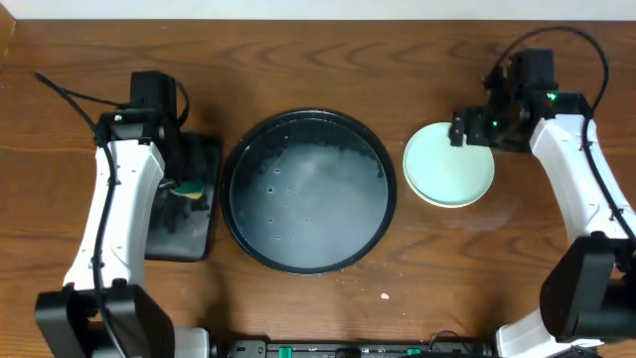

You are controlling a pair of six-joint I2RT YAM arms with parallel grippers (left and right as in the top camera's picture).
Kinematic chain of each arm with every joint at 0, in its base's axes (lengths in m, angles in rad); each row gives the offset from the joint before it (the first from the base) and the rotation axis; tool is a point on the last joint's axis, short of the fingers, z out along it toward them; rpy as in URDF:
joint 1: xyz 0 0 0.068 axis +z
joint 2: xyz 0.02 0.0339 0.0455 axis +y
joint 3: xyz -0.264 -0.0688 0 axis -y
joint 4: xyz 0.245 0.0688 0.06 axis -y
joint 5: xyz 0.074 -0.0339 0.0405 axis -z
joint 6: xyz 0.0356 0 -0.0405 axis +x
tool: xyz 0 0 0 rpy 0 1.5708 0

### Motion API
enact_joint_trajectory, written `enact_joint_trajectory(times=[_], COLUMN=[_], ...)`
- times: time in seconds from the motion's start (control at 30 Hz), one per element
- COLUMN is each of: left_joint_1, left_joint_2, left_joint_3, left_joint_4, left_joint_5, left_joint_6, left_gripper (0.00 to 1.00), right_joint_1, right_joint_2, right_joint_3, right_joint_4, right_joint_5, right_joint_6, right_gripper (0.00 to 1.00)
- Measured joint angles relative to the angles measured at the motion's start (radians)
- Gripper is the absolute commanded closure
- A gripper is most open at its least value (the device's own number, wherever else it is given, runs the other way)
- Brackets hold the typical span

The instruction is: Clean dirty plates on tray and stack at the side

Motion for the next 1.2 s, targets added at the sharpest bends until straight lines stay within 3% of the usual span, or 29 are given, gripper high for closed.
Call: enact_joint_trajectory(times=[0.2,0.33,0.5,0.73,0.77,0.97,1.2], left_joint_1=[0.071,0.108,0.119,0.119,0.119,0.119,0.119], left_joint_2=[0.071,0.134,0.188,0.184,0.177,0.009,-0.108], left_joint_3=[-0.116,-0.153,-0.156,-0.109,-0.090,0.002,0.012], left_joint_4=[0.114,0.132,0.152,0.071,0.055,0.043,0.039], left_joint_5=[0.000,-0.001,-0.001,0.000,0.000,-0.001,0.000], left_joint_6=[0.036,0.045,0.054,0.077,0.080,0.089,0.088], left_gripper=[0.92,0.73,0.37,0.35,0.25,0.24,0.24], right_joint_1=[0.066,0.072,0.074,0.103,0.107,0.103,0.047], right_joint_2=[-0.001,-0.001,-0.001,-0.001,-0.001,-0.025,-0.232], right_joint_3=[0.038,0.038,0.038,0.040,0.043,0.143,0.298], right_joint_4=[0.000,-0.005,-0.005,-0.008,-0.008,-0.093,-0.156], right_joint_5=[-0.017,-0.019,-0.019,-0.020,-0.021,-0.024,-0.026], right_joint_6=[-0.003,-0.003,-0.003,-0.003,-0.003,-0.003,-0.003], right_gripper=[0.01,0.01,0.01,0.01,0.01,0.01,0.01])
